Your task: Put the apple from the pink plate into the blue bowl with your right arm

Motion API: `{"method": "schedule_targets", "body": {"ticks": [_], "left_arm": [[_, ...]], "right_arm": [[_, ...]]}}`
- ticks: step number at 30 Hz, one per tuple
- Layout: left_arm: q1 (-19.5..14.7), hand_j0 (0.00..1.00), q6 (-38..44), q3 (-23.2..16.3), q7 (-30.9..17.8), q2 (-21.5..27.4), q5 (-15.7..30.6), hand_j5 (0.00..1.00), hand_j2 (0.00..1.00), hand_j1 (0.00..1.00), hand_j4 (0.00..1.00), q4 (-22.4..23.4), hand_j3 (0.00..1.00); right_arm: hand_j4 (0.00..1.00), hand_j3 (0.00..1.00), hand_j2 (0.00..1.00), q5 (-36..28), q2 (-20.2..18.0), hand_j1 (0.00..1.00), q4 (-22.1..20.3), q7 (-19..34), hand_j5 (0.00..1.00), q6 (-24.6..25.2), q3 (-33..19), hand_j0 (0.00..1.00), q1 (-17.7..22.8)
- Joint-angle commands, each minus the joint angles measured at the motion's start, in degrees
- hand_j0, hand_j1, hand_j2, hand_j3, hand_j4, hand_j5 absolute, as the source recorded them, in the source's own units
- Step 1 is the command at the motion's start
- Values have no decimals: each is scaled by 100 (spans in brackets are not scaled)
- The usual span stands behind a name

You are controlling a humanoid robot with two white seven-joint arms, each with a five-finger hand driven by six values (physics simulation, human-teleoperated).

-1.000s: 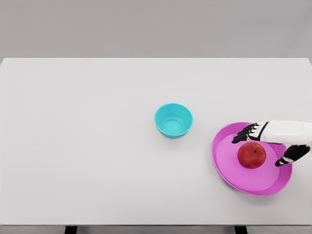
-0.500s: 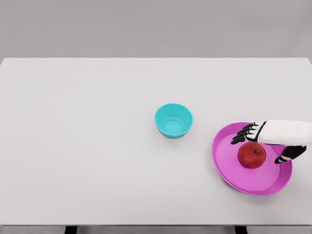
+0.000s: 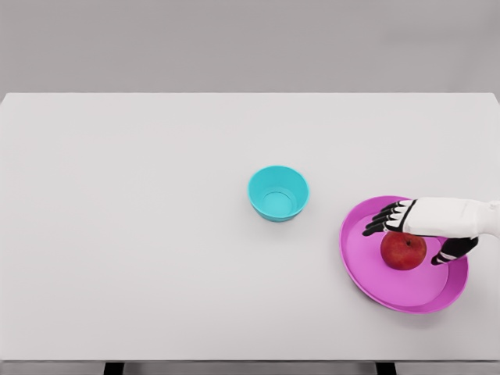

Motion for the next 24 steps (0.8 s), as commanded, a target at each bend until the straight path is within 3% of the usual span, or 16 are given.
{"method": "schedule_targets", "body": {"ticks": [1, 14, 17, 19, 21, 24], "left_arm": [[0, 100, 0, 0, -3, 0, -1, 100, 100, 100, 100, 1, 100], [0, 100, 0, 0, -3, 0, 8, 100, 100, 100, 100, 1, 100], [0, 100, 0, 0, -3, 0, -1, 100, 100, 100, 100, 1, 100], [0, 100, 0, 0, -3, 0, -1, 100, 100, 100, 100, 1, 100], [0, 100, 0, 0, -3, 0, -1, 100, 100, 100, 100, 1, 100], [0, 100, 0, 0, -3, 0, -1, 100, 100, 100, 100, 1, 100]], "right_arm": [[100, 100, 100, 32, 63, 100, 40, -1, 100, 14, -3, 100, 0], [100, 100, 100, 146, 160, 100, 163, -1, 100, 14, 50, 100, 70], [90, 90, 90, 155, 151, 90, 128, -1, 90, 14, 67, 90, 79], [76, 76, 76, 146, 134, 76, 154, 7, 76, 14, 67, 76, 88], [69, 69, 69, 146, 134, 69, 171, 7, 69, 14, 76, 69, 88], [66, 66, 66, 190, 177, 66, 189, 7, 66, 14, 164, 66, 88]]}}
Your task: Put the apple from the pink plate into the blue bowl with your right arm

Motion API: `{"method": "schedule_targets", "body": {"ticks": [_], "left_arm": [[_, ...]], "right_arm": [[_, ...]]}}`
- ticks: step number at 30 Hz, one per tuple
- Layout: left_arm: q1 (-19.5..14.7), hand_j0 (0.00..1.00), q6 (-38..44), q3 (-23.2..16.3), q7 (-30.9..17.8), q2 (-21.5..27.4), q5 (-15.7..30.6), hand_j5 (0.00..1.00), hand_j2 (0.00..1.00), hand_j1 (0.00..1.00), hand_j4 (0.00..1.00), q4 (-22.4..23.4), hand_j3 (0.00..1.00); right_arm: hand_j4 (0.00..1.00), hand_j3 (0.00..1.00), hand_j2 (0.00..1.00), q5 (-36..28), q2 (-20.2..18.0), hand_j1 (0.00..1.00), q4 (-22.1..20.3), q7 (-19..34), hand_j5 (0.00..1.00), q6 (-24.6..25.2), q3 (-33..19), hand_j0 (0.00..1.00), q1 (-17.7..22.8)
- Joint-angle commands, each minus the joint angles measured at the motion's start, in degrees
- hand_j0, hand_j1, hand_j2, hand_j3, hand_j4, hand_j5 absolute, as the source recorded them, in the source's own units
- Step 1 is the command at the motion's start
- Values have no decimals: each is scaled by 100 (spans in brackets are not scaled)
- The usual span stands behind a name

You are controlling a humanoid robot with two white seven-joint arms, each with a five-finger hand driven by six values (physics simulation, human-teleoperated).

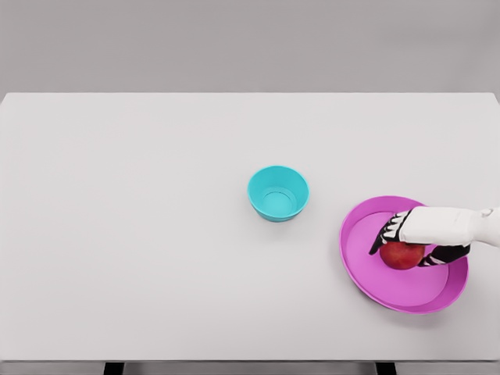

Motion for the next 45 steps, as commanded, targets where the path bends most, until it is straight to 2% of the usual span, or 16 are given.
{"method": "schedule_targets", "body": {"ticks": [1, 5, 6, 10, 17, 22, 24, 30, 34, 41, 45], "left_arm": [[0, 100, 0, -1, -4, 0, 7, 100, 100, 100, 100, 1, 100], [0, 100, 0, -1, -4, 0, -1, 100, 100, 100, 100, 1, 100], [0, 100, 0, -1, -4, 0, -1, 100, 100, 100, 100, 1, 100], [0, 100, 0, -1, -4, 0, -1, 100, 100, 100, 100, 1, 100], [0, 100, 0, -1, -4, 0, -1, 100, 100, 100, 100, 1, 100], [0, 100, 0, -1, -4, 0, -1, 100, 100, 100, 100, 1, 100], [0, 100, 0, -1, -4, 0, -1, 100, 100, 100, 100, 1, 100], [0, 100, 0, -1, -4, 0, -1, 100, 100, 100, 100, 1, 100], [0, 100, 0, -1, -4, 0, -1, 100, 100, 100, 100, 1, 100], [0, 100, 0, -1, -4, 0, -1, 100, 100, 100, 100, 1, 100], [0, 100, 0, -1, -4, 0, -1, 100, 100, 100, 100, 1, 100]], "right_arm": [[66, 66, 66, 69, 67, 66, 30, 7, 66, -6, 92, 66, 0], [60, 60, 60, 87, 102, 60, 56, 7, 60, -6, 153, 60, 0], [53, 53, 53, 96, 102, 53, 135, 7, 53, -6, 153, 53, 0], [50, 50, 50, 96, 111, 50, 205, 7, 50, -6, 153, 50, 0], [36, 36, 36, 96, 155, 36, 197, 7, 36, -6, 136, 36, 0], [34, 34, 34, 87, 251, 34, 100, -2, 34, -6, -57, 34, -96], [34, 34, 34, 52, 260, 34, -67, -2, 34, -6, -172, 34, -105], [34, 34, 34, 8, 409, 34, -146, -2, 34, -6, -181, 34, -316], [34, 34, 34, -54, 796, 34, -164, 62, 34, -6, -172, 34, -676], [34, 34, 34, -62, 1069, 34, -155, 62, 34, -6, -163, 34, -1028], [34, 34, 34, -63, 1543, 34, -137, 62, 34, -6, -119, 34, -1336]]}}
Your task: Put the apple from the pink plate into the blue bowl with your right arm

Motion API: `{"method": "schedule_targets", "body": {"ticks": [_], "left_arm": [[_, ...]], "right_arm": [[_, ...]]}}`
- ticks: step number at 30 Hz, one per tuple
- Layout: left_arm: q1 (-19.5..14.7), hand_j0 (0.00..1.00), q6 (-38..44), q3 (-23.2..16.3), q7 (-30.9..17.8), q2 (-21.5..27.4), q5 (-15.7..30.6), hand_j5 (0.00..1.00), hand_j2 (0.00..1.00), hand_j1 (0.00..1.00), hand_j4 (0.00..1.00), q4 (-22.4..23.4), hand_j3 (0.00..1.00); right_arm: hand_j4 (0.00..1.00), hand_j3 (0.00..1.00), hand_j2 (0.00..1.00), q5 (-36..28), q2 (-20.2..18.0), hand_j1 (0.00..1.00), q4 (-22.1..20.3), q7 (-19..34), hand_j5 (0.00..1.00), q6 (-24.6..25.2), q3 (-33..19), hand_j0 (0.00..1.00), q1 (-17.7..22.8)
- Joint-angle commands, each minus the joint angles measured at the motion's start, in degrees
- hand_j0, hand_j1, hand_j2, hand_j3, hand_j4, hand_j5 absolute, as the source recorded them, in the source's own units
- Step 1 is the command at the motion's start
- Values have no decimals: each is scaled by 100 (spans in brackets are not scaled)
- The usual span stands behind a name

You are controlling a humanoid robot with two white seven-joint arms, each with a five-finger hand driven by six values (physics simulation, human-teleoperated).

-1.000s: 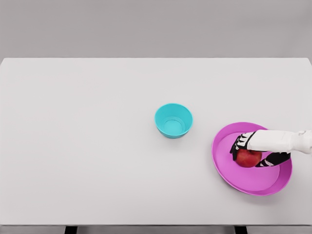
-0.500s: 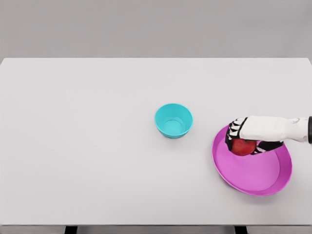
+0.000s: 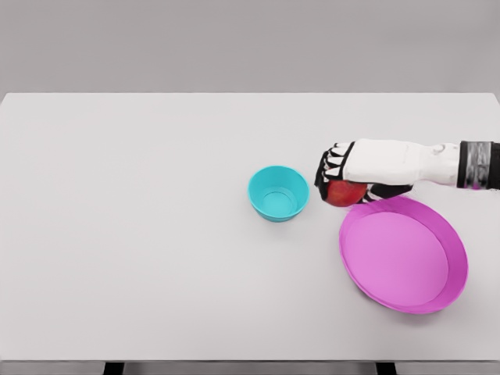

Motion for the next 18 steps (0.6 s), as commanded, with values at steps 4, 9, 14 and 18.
{"method": "schedule_targets", "body": {"ticks": [4, 9, 14, 18], "left_arm": [[0, 100, 0, -1, -2, 0, 0, 100, 100, 100, 100, 0, 100], [0, 100, 0, -1, -2, 0, 0, 100, 100, 100, 100, 0, 100], [0, 100, 0, -1, -2, 0, 0, 100, 100, 100, 100, 0, 100], [0, 100, 0, -1, -2, 0, 0, 100, 100, 100, 100, 0, 100]], "right_arm": [[34, 34, 34, -67, 435, 34, 29, -1, 34, 22, 35, 34, -159], [34, 34, 34, -58, 769, 34, 161, -1, 34, 22, 70, 34, -317], [34, 34, 34, 4, 1165, 34, 644, -1, 34, 22, 352, 34, -589], [35, 35, 35, 65, 1429, 35, 1102, -1, 35, 22, 448, 35, -721]]}}
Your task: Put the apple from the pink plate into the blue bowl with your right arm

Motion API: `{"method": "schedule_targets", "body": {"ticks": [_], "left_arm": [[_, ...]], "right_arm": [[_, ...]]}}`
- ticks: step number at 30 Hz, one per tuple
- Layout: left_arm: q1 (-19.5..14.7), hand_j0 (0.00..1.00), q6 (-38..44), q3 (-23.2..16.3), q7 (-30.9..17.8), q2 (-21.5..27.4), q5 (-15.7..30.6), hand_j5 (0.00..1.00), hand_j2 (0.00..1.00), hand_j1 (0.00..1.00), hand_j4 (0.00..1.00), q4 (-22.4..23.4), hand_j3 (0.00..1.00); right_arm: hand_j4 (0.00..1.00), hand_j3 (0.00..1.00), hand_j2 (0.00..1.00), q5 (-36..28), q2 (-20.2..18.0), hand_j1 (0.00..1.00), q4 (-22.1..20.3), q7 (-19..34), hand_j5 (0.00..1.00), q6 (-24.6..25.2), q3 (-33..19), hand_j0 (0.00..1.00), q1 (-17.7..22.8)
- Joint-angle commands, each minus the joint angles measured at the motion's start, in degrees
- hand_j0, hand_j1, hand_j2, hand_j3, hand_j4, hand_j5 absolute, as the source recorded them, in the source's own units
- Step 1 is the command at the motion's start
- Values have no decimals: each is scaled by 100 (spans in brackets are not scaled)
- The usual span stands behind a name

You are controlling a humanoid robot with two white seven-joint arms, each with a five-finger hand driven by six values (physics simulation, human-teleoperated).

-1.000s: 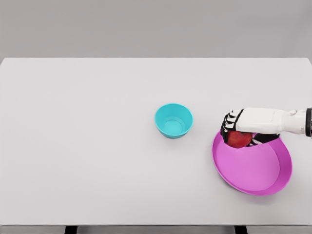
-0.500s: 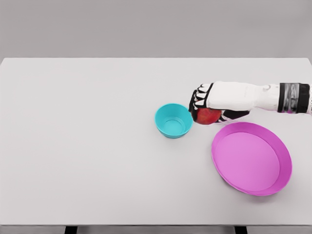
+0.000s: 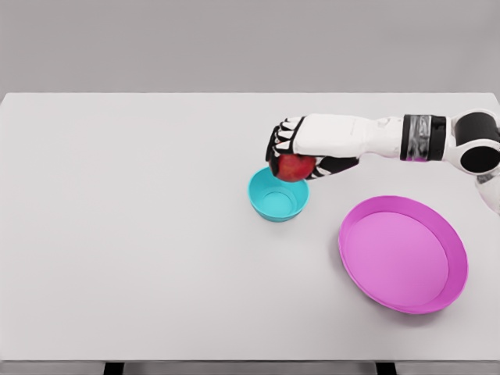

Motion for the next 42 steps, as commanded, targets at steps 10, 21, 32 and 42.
{"method": "schedule_targets", "body": {"ticks": [10, 21, 32, 42], "left_arm": [[0, 100, 1, 0, 7, 0, 7, 100, 100, 100, 100, 1, 100], [0, 100, 1, 0, -2, 0, -2, 100, 100, 100, 100, 1, 100], [0, 100, 1, 0, -2, 0, -2, 100, 100, 100, 100, 1, 100], [0, 100, 1, 0, -2, 0, -2, 100, 100, 100, 100, 1, 100]], "right_arm": [[43, 43, 43, 60, 228, 43, 300, 0, 43, 20, 165, 43, 0], [85, 85, 85, 113, 202, 85, 204, 0, 85, 20, 121, 85, -9], [91, 91, 91, 113, 87, 91, 10, 0, 91, 20, 95, 91, 18], [100, 100, 100, -300, -1687, 100, -1079, 0, 100, 20, -538, 100, 343]]}}
